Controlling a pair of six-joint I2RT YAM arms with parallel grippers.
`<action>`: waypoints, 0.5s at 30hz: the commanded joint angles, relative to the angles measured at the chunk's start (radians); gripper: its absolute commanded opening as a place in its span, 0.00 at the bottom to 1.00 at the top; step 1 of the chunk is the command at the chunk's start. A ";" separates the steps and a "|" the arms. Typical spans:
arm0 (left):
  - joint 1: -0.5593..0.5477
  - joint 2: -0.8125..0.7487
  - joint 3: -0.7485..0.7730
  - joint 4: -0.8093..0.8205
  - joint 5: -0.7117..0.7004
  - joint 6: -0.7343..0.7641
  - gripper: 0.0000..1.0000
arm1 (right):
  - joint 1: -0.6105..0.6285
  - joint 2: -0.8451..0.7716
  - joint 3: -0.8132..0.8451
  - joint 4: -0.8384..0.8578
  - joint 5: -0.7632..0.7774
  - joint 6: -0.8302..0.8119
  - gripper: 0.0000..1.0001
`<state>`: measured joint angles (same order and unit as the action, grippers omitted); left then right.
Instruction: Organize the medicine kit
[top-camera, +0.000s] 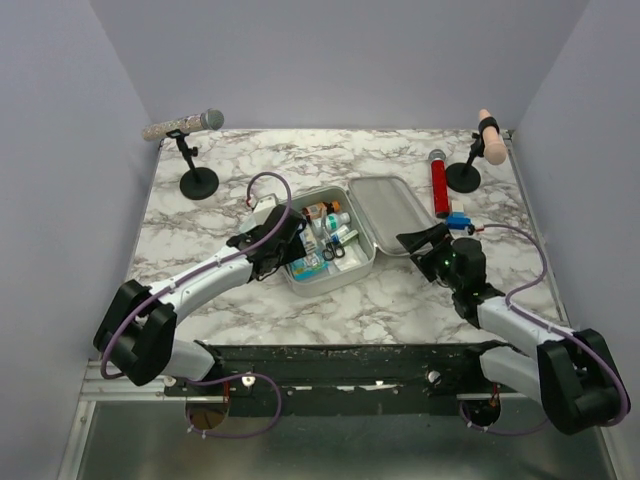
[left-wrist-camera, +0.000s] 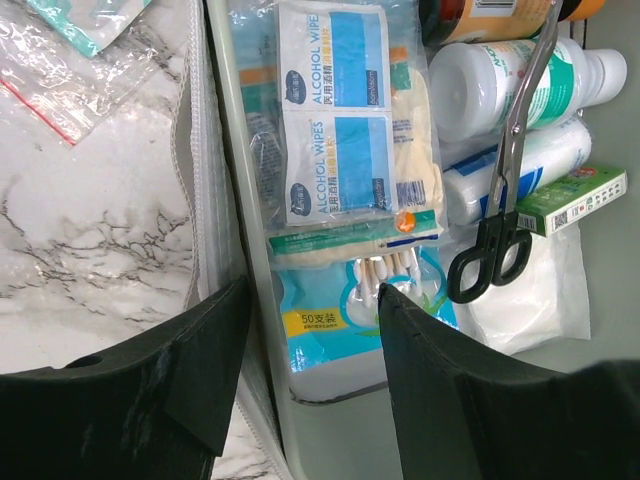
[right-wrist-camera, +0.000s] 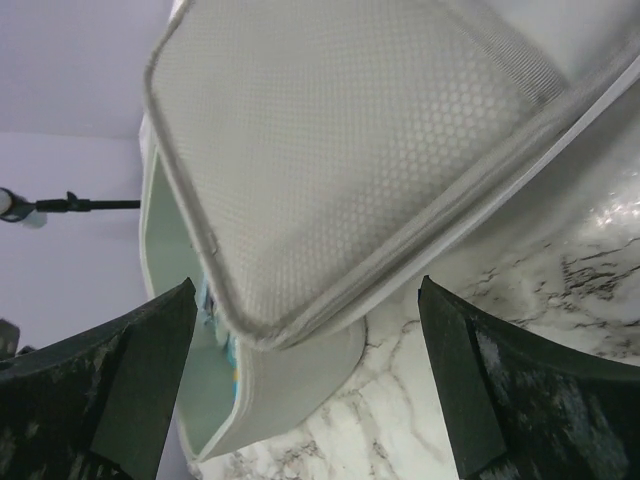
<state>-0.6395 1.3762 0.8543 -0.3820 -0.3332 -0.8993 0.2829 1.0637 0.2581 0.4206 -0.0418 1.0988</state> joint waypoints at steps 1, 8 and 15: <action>0.018 -0.012 -0.057 -0.133 -0.064 0.037 0.67 | -0.043 0.143 0.041 0.043 -0.052 0.012 1.00; 0.023 -0.048 -0.096 -0.133 -0.064 0.033 0.66 | -0.064 0.328 0.093 0.151 -0.147 0.049 0.99; 0.023 -0.052 -0.126 -0.126 -0.059 0.036 0.65 | -0.076 0.285 0.119 0.317 -0.197 -0.098 0.55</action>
<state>-0.6292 1.3155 0.7853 -0.3714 -0.3595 -0.8856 0.2142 1.3838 0.3435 0.5896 -0.1810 1.1007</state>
